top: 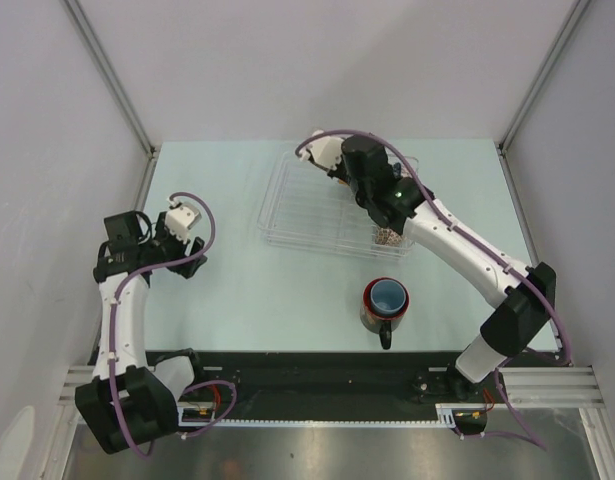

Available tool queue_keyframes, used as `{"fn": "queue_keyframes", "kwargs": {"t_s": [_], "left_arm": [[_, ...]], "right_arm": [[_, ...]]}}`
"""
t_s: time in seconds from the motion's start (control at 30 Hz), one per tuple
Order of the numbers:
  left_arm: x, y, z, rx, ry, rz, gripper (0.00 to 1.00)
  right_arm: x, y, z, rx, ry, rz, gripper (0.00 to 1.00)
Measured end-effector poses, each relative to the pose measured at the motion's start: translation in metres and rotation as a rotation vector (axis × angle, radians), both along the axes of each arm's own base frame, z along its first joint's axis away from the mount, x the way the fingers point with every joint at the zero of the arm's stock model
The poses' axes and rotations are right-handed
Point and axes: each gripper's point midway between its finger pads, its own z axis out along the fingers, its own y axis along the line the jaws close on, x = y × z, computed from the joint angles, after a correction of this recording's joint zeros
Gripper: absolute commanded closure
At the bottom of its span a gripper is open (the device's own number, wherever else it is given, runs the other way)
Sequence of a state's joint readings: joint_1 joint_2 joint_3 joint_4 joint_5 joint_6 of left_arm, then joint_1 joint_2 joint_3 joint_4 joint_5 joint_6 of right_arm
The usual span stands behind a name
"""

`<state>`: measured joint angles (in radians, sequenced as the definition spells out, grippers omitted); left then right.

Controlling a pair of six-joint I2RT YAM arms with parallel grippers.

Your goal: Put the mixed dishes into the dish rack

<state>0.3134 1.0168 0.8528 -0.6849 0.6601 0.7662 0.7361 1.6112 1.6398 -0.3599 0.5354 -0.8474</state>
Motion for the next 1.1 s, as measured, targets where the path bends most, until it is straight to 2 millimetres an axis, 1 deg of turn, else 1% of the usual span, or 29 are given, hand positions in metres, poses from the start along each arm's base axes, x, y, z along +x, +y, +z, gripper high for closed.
{"fn": "queue_keyframes", "kwargs": {"t_s": [0.13,0.23,0.3,0.5,0.57,0.63,0.83,0.93,1.1], "left_arm": [[0.003,0.001,-0.004,-0.005,0.011,0.006,0.24],[0.004,0.002,-0.006,-0.007,0.015,0.007,0.24],[0.004,0.002,-0.006,-0.007,0.015,0.007,0.24],[0.005,0.002,-0.007,-0.006,0.014,0.007,0.24],[0.005,0.002,-0.007,-0.006,0.015,0.008,0.24],[0.005,0.002,-0.007,-0.006,0.013,0.008,0.24],[0.006,0.002,-0.006,-0.005,0.008,0.008,0.24],[0.006,0.002,-0.006,-0.005,0.008,0.009,0.24],[0.006,0.003,-0.008,-0.004,0.009,0.010,0.25]], "right_arm": [[-0.008,-0.009,-0.037,-0.151,0.055,0.034,1.00],[-0.013,-0.013,-0.046,-0.209,0.070,0.059,1.00],[-0.016,-0.013,-0.044,-0.219,0.063,0.081,1.00],[-0.025,-0.017,-0.022,-0.220,0.016,0.120,1.00],[-0.026,-0.017,-0.019,-0.220,0.005,0.130,1.00],[-0.027,-0.016,-0.022,-0.224,0.010,0.140,1.00],[-0.032,-0.010,-0.048,-0.245,0.057,0.185,1.00],[-0.035,-0.005,-0.058,-0.256,0.074,0.205,1.00],[-0.035,0.000,-0.063,-0.261,0.071,0.213,1.00]]}}
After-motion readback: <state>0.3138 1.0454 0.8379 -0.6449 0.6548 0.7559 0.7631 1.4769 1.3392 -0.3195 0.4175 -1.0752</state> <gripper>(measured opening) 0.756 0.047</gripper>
